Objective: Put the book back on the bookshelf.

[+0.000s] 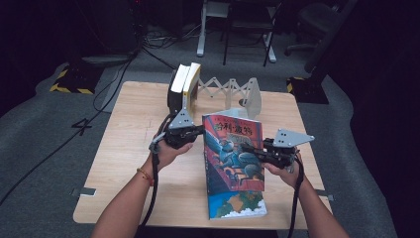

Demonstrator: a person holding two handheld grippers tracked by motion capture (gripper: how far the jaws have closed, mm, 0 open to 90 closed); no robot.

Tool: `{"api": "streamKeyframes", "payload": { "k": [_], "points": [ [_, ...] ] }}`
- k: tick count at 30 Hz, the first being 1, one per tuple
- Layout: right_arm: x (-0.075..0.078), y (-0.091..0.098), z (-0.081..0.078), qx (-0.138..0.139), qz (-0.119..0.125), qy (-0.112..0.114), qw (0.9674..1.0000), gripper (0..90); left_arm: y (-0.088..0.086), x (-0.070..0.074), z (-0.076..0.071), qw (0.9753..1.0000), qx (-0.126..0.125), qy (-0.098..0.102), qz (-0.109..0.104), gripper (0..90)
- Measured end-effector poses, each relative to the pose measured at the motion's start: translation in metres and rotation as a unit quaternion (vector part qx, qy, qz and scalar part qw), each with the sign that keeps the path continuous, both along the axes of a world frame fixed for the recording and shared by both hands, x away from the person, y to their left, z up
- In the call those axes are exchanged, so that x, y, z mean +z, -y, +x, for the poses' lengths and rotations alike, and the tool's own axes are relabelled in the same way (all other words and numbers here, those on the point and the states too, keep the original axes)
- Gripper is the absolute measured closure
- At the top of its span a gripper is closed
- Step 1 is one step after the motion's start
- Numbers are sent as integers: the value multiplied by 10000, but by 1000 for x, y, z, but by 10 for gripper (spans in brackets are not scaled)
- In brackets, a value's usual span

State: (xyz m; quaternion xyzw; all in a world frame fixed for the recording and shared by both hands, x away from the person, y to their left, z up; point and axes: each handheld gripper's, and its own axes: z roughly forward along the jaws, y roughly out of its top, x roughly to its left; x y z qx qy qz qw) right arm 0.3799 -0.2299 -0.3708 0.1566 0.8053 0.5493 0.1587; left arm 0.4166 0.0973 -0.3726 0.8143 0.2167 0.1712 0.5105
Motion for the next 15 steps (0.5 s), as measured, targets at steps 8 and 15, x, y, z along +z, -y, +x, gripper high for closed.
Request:
{"api": "streamKeyframes", "payload": {
  "k": [8, 15],
  "points": [
    [4, -5, -9, 67, 128, 251, 9996, 790, -1, 14, -11, 9995, -197, 151, -203, 897],
    [13, -4, -14, 130, 96, 276, 9995, 785, 10, 27, -27, 9984, -390, 381, -134, 897]
  ]
}}
